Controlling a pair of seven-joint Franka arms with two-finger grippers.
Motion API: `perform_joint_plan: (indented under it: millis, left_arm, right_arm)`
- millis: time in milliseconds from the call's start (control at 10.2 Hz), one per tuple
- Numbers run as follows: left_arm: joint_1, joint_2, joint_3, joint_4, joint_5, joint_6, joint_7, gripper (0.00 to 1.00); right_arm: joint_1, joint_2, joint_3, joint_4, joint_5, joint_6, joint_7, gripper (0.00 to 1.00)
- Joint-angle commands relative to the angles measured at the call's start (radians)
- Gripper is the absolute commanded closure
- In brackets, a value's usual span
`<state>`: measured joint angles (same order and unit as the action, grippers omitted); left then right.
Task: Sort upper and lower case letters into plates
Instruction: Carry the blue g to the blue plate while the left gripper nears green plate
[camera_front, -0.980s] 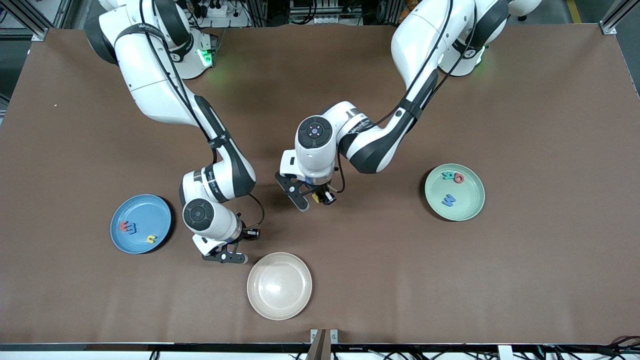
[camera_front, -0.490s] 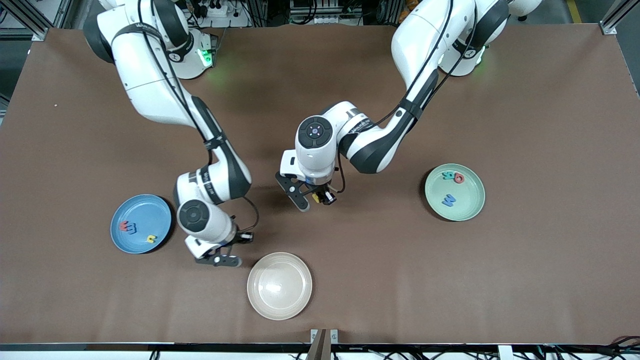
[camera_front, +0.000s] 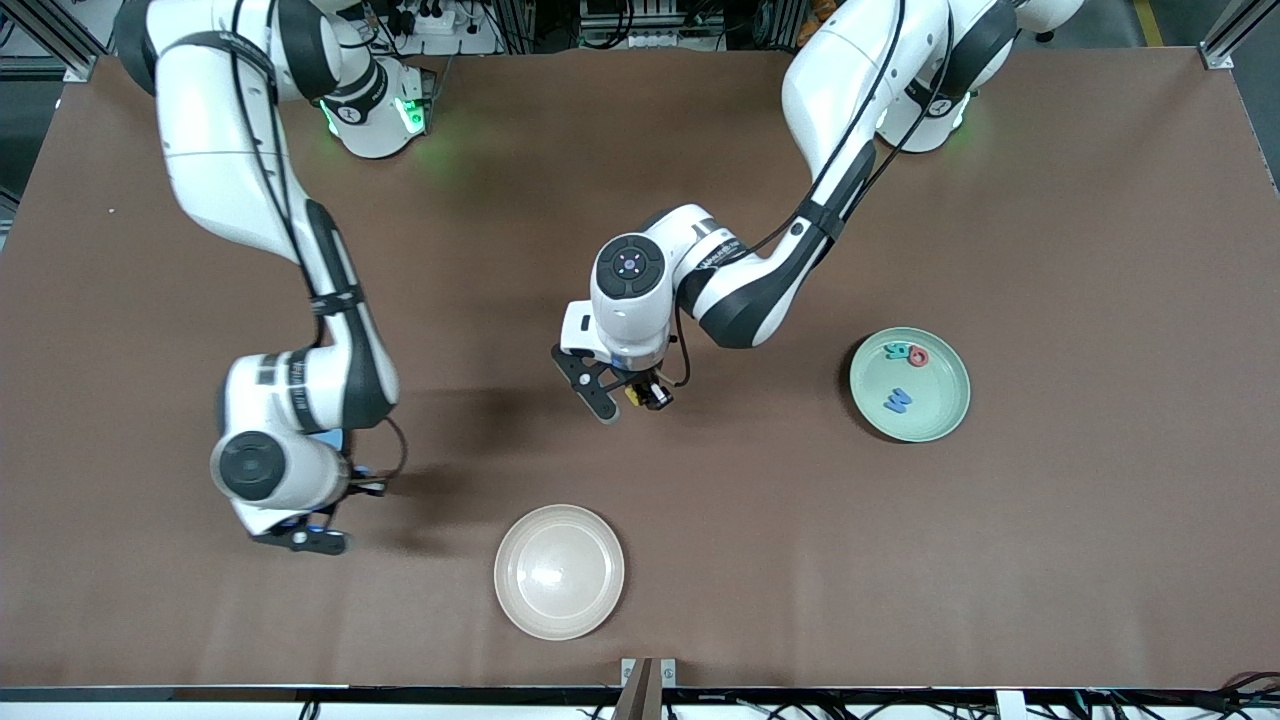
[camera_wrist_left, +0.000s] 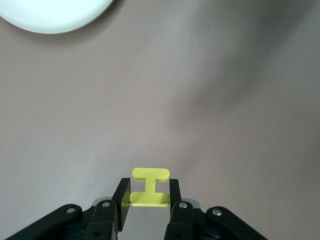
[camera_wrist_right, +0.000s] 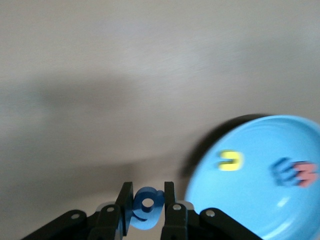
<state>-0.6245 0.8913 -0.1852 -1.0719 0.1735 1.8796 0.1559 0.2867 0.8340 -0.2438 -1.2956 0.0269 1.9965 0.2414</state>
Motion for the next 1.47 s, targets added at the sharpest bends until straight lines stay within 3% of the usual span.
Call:
perform_joint_plan:
  millis: [0, 294, 1176, 1274, 1372]
  left_arm:
    - [0.391, -0.103, -0.283, -0.095, 0.015, -0.157, 0.198, 0.75]
    - [0.393, -0.104, -0.283, -0.095, 0.015, -0.157, 0.198, 0.75]
    - [0.436, -0.123, -0.284, -0.097, 0.009, -0.194, 0.209, 0.73]
    - [0.437, -0.136, -0.284, -0.097, 0.007, -0.221, 0.215, 0.73]
    - [0.451, -0.153, -0.284, -0.097, 0.007, -0.273, 0.214, 0.73]
  right_arm:
    - [-0.070, -0.090, 0.003, -0.105, -0.009, 0.010, -0.144, 1.00]
    - [-0.110, -0.134, 0.003, -0.154, -0.009, 0.010, -0.217, 1.00]
    - [-0.110, -0.142, 0.003, -0.205, -0.007, 0.044, -0.215, 1.00]
    - [-0.110, -0.142, 0.003, -0.203, -0.007, 0.036, -0.212, 0.88]
    - [-0.112, -0.142, 0.003, -0.203, -0.002, 0.025, -0.202, 0.09]
